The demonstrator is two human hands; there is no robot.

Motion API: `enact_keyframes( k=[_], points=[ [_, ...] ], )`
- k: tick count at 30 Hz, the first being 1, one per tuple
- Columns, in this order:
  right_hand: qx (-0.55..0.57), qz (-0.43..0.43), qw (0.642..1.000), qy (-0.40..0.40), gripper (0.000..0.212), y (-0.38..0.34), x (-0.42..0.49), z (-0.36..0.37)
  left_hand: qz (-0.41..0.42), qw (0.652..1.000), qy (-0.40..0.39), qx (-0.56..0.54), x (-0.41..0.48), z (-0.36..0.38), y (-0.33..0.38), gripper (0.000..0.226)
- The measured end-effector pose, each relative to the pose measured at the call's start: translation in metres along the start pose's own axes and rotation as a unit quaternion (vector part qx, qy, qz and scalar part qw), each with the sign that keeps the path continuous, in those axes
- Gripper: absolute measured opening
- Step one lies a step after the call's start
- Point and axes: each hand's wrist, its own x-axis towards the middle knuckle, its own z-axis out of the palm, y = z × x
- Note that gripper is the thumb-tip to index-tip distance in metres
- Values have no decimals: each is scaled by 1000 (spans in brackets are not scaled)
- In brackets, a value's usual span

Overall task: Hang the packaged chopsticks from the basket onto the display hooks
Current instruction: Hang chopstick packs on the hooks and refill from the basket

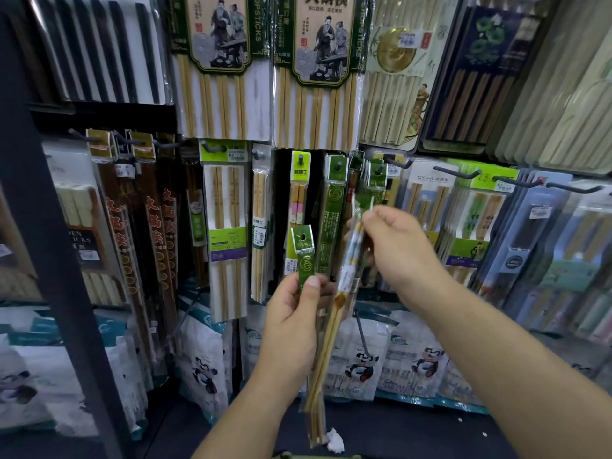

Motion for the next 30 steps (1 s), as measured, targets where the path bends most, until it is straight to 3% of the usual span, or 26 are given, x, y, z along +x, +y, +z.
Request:
enact_keyframes(
  k=[7,13,30],
  points=[
    [-33,-80,993,79,46,-22,24,-15,-22,1000,17,-2,4,-1,-5,23],
    [-18,-64,994,92,35,-20,28,-16,-30,999,11,-4,4,-2,-6,23],
    [-11,-77,990,115,45,-22,35,-15,-34,999,3,10,5,-3,-3,24]
  ],
)
